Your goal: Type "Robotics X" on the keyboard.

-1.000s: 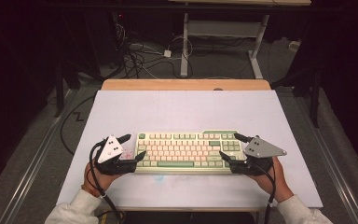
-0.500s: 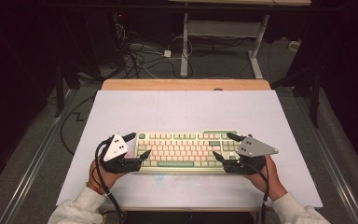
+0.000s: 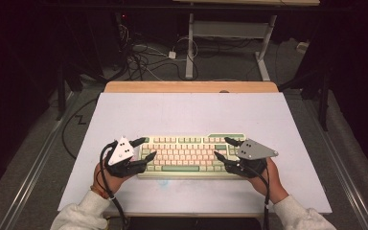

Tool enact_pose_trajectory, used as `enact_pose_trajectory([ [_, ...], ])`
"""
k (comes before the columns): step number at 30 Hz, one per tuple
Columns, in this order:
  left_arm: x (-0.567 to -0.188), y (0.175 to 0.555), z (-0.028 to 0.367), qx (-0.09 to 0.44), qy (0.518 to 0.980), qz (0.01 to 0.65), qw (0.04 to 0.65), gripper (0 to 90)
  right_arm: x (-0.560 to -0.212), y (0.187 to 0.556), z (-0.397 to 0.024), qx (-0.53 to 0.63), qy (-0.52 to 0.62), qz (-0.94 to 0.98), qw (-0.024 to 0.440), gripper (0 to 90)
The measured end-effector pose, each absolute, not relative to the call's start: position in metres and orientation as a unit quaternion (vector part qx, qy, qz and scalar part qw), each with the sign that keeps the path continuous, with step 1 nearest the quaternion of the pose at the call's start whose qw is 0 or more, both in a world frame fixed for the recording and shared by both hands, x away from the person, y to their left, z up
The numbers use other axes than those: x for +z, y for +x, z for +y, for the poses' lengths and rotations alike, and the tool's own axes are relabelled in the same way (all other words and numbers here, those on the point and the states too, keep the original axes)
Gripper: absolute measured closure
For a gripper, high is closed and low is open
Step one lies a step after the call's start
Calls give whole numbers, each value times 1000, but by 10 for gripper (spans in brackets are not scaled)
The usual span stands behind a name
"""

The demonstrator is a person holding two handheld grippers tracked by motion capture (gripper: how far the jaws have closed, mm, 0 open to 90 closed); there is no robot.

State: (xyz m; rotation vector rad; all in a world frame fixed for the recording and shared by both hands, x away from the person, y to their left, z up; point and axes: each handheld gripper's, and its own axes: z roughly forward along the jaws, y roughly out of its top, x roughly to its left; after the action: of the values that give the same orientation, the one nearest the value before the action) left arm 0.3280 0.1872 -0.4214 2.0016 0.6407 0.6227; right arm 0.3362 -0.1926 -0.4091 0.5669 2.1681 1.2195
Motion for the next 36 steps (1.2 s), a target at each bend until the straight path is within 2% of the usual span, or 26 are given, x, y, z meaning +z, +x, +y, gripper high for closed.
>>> enact_pose_trajectory([
  [2,-421,328,188,250,815,256,455,586,-410,337,-189,451,211,817,290,606],
  [3,-421,327,189,248,817,254,454,649,-411,337,-189,451,211,819,285,638],
  [9,-422,328,189,226,840,253,424,874,-413,338,-185,442,202,829,277,858],
  [12,-423,329,190,222,842,255,421,877,-413,339,-183,439,200,832,273,899],
  [36,-428,345,177,183,848,272,416,879,-425,341,-182,393,198,861,255,900],
])
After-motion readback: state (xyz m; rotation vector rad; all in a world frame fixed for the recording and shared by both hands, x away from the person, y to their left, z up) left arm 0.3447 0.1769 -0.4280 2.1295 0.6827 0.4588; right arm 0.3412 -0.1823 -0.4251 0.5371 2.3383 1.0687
